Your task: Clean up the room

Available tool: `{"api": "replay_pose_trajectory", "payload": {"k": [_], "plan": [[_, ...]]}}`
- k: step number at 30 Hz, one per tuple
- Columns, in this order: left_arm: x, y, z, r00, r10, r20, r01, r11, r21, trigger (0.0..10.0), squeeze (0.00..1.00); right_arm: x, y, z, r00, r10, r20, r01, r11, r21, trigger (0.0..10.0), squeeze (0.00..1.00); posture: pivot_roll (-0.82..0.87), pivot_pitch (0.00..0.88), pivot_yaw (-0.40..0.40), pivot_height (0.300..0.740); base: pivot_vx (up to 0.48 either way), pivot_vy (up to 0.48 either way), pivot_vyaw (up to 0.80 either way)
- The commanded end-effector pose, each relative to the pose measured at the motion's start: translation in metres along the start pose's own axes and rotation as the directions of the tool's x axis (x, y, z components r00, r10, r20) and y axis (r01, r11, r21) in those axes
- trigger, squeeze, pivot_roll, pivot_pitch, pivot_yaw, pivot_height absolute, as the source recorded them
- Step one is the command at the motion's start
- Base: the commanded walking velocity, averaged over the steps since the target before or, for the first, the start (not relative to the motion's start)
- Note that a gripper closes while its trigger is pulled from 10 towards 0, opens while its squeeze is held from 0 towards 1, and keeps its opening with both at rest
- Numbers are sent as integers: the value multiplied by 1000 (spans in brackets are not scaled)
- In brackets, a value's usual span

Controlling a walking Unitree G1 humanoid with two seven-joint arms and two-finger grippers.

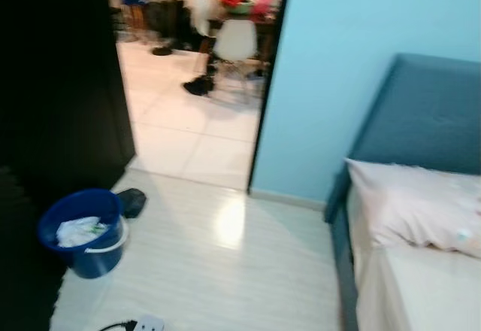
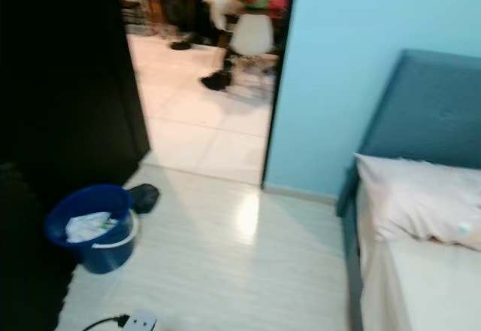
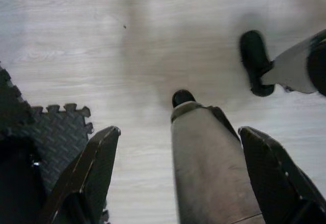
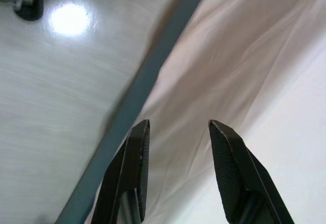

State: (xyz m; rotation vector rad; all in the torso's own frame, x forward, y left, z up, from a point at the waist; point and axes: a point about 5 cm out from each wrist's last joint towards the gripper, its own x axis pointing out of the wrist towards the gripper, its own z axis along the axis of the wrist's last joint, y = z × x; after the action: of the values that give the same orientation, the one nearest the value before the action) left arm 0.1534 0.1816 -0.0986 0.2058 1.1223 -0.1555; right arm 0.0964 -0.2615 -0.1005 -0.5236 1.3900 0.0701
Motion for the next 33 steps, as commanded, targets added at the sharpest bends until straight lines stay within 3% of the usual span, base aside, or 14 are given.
{"api": "replay_pose_trajectory", "payload": {"k": [1, 6, 33], "plan": [[0, 0, 1, 1000, 3, -1, -3, 1000, 22, 10000, 0, 0, -4, 5, 1000, -10, 15, 11, 1000, -8, 10000, 0, 8, 0, -44, 740, 0, 0, -763], [0, -2, 2, 1000, 10, 8, -10, 998, 54, 10000, 0, 0, -2, 7, 1000, -7, 17, 7, 1000, -4, 10000, 0, 5, 0, -40, 740, 0, 0, -760], [1, -2, 7, 999, -23, 27, 23, 999, 28, 10000, 0, 0, 3, 10, 1000, -1, 29, 1, 1000, 16, 10000, 0, 9, 0, -34, 740, 0, 0, -756]]}}
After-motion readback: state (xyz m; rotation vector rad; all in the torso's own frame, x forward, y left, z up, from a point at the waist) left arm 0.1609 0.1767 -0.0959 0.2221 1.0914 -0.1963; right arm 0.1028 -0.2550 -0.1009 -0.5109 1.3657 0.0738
